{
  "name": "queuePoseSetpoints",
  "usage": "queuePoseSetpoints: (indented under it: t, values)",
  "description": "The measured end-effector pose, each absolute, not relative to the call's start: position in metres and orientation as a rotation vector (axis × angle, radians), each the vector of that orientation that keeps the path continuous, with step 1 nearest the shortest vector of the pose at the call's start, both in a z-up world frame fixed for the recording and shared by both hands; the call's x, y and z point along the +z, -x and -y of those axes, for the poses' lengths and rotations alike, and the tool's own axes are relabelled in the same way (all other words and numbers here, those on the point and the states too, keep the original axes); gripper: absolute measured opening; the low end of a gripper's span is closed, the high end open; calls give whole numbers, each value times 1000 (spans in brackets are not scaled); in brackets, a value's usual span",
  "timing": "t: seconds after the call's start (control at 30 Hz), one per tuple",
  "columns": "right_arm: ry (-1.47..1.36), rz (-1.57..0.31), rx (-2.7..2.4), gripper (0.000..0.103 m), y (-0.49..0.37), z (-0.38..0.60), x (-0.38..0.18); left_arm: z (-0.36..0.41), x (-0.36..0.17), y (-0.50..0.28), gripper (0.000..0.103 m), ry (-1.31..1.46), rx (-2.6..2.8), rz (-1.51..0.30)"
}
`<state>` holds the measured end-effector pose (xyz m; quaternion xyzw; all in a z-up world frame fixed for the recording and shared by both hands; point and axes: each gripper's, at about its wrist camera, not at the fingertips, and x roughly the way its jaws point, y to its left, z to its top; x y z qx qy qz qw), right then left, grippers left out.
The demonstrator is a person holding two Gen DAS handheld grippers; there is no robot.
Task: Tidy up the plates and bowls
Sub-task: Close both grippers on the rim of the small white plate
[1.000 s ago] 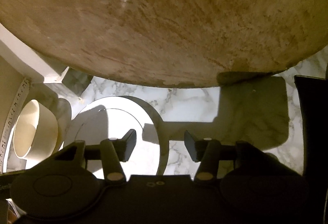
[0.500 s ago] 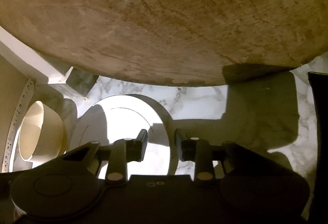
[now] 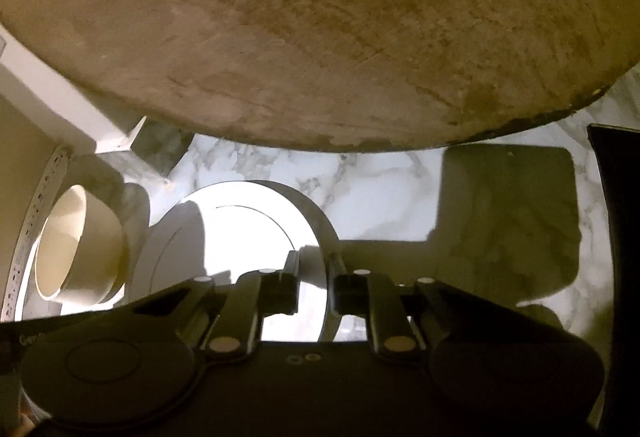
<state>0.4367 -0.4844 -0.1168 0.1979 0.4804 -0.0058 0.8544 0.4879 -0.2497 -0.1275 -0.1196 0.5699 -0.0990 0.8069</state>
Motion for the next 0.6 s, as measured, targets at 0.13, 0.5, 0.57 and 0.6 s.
queuePoseSetpoints:
  t: [0.13, 0.5, 0.57, 0.6]
  values:
    - [-432, -985, -15, 10, -425, 483, -110, 249, -122, -483, 21, 248, -214, -1200]
    - [-480, -944, -6, 9, -385, 473, -97, 241, -109, -460, 21, 237, -243, -1161]
    - [-473, -932, -8, 9, -378, 470, -91, 243, -106, -455, 21, 235, -246, -1152]
    - [-475, -925, -9, 9, -375, 467, -87, 243, -103, -451, 21, 235, -249, -1148]
